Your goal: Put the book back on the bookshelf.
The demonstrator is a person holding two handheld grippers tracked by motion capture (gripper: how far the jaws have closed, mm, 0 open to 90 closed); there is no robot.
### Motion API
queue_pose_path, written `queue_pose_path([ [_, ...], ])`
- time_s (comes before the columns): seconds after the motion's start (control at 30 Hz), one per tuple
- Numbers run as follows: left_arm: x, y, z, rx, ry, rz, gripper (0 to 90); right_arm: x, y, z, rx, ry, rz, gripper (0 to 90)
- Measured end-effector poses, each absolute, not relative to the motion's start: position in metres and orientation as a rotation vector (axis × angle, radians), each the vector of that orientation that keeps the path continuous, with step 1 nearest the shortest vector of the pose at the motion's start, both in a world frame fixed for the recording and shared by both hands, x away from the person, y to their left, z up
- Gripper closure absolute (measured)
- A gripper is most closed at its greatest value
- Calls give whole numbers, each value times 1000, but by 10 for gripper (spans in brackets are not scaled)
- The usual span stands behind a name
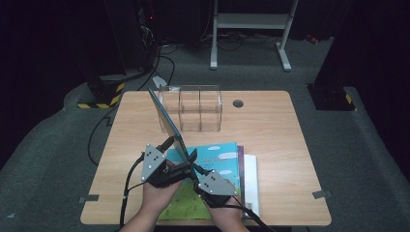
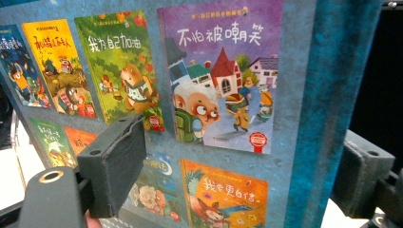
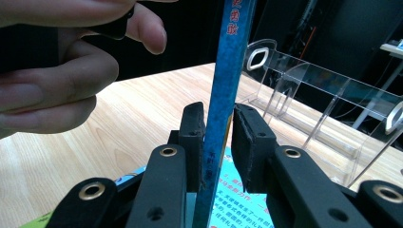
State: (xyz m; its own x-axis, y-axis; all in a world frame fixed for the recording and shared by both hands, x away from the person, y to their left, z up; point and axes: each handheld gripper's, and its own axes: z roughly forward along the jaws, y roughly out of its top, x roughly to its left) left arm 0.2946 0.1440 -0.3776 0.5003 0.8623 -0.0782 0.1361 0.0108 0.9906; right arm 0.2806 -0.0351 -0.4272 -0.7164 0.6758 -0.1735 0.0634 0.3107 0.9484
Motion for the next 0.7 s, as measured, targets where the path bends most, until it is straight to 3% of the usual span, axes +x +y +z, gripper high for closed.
queue_pose_path([
  [0.7,288,150,-381,1458,916,729,207,278,-32,-427,633,2048,1466,637],
])
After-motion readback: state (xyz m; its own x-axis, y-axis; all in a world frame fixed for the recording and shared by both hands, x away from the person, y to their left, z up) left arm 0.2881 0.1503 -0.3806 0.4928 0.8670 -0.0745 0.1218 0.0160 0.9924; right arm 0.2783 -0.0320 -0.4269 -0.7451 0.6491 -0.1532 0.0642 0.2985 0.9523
